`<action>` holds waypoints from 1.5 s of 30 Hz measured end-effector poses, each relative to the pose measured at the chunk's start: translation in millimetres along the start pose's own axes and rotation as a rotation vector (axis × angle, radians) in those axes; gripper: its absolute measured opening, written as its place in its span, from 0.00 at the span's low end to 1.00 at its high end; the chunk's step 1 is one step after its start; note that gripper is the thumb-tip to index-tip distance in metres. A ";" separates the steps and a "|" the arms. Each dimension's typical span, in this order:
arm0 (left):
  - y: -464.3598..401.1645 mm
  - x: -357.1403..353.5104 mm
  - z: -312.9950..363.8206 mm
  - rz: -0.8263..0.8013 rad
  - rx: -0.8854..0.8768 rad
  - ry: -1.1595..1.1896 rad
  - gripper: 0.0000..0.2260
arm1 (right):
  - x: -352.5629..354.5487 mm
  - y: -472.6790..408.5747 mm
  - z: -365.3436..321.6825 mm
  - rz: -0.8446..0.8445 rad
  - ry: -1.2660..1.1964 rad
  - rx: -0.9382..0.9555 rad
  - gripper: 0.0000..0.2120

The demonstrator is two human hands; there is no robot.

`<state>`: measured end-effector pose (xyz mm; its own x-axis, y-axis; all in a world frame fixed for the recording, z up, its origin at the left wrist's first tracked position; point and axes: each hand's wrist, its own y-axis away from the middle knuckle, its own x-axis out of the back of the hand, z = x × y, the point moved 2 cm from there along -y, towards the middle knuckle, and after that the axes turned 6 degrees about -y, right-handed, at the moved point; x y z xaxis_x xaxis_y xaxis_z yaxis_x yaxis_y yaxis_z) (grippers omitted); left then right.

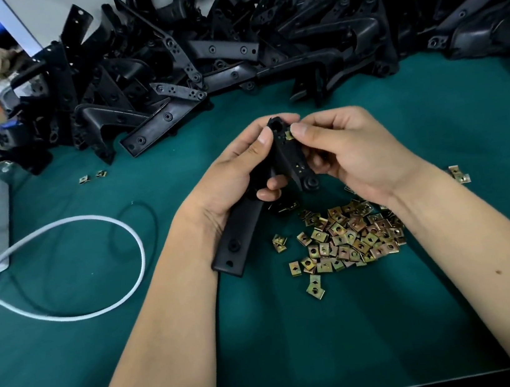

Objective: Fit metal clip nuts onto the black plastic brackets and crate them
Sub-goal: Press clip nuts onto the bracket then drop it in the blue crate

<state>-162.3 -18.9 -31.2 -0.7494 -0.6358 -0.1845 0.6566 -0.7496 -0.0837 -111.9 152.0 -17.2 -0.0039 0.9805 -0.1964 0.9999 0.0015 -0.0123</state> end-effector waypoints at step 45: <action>3.4 42.5 4.8 0.571 0.067 0.385 0.13 | -12.1 0.3 8.1 -0.088 0.766 0.256 0.05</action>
<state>-192.4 -49.4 -34.6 -0.1965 -0.8331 -0.5171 0.9233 -0.3348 0.1884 -111.7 138.6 -22.8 0.0194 0.8411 0.5405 0.9624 0.1308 -0.2381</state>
